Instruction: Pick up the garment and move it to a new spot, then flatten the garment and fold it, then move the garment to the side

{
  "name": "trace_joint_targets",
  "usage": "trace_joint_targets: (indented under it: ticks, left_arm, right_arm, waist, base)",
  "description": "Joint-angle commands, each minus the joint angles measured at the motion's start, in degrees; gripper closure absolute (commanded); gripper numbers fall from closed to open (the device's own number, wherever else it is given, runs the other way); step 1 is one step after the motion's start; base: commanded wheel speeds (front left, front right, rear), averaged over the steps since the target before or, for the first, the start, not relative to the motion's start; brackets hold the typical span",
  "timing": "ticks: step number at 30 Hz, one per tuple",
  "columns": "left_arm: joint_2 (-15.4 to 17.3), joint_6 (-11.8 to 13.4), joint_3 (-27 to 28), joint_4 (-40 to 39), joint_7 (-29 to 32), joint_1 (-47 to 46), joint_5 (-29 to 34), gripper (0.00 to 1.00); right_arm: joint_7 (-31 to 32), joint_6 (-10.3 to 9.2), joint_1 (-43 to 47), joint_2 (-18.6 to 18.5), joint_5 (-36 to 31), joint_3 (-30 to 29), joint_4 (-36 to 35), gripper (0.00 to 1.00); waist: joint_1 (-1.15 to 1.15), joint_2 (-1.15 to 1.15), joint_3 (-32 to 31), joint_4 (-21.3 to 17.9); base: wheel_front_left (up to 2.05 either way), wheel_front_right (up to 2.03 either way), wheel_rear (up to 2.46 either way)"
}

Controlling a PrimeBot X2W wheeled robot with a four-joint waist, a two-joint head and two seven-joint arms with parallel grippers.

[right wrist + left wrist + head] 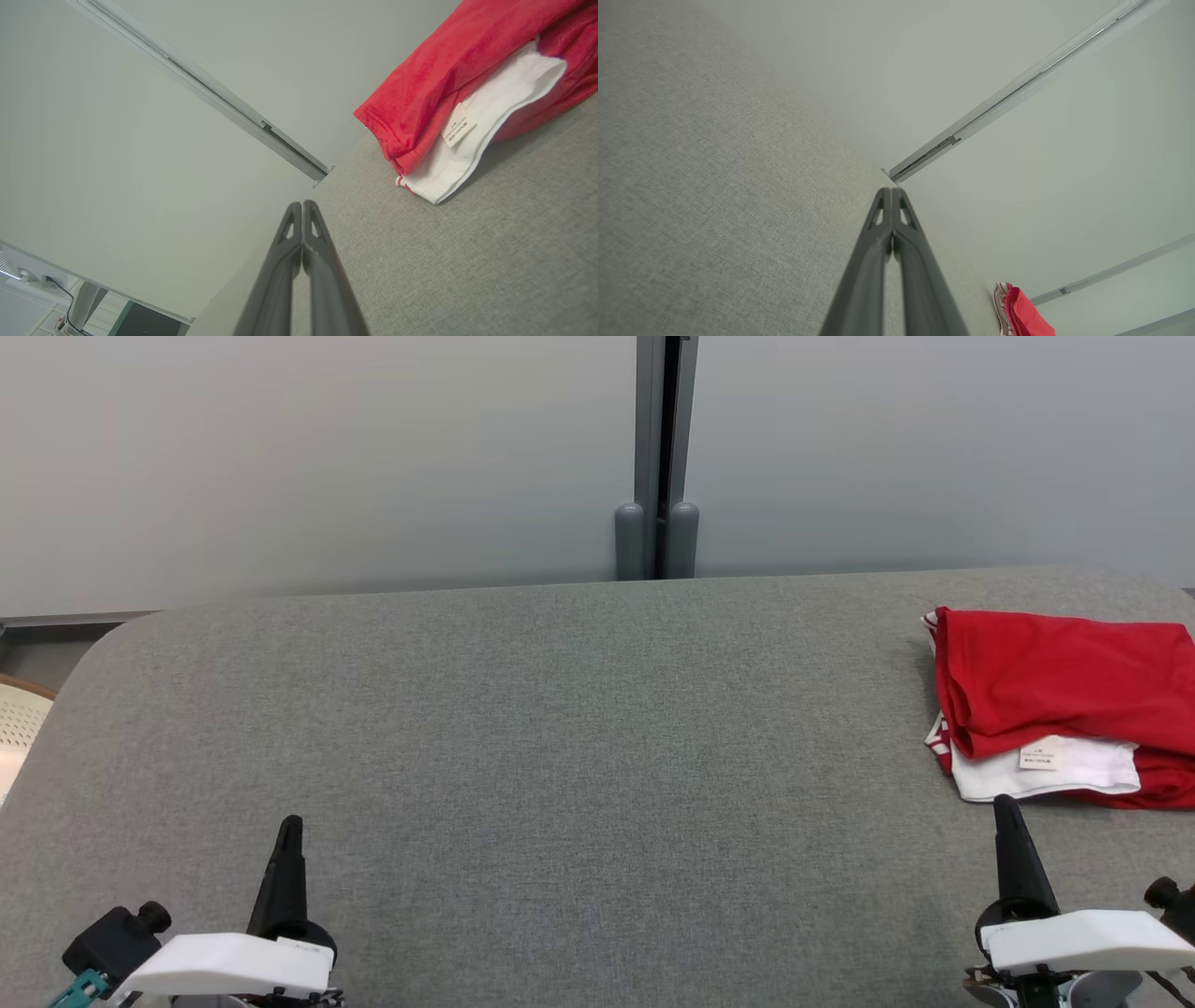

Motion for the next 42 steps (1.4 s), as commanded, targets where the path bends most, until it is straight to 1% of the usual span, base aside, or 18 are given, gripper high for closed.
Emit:
trace_joint_targets:
  ticks: [1,19,42]
  left_arm:
    - [0.3,-0.35,0.61,-0.88,0.49,-1.86,-2.3,1.0]
    - [0.37,-0.49,2.1,-1.12,3.51,-3.0,-12.75,1.0]
    - [0.45,-0.7,3.7,-1.34,6.76,-4.25,-23.89,1.0]
  right_arm:
    - [0.67,-0.01,-1.6,-0.56,2.37,-0.5,-0.86,1.0]
    - [3.77,0.0,-2.29,-0.62,13.5,-2.29,-0.95,1.0]
    - [7.09,-0.01,-2.97,-0.55,25.21,-4.33,-1.06,1.0]
  waist:
    - [0.0,0.0,0.04,-0.05]
    - [0.0,0.0,0.34,-0.5]
    - [0.0,0.0,0.73,-1.06]
  base:
    - [0.0,0.0,0.0]
    - [0.0,0.0,0.0]
    - [0.0,0.0,0.0]
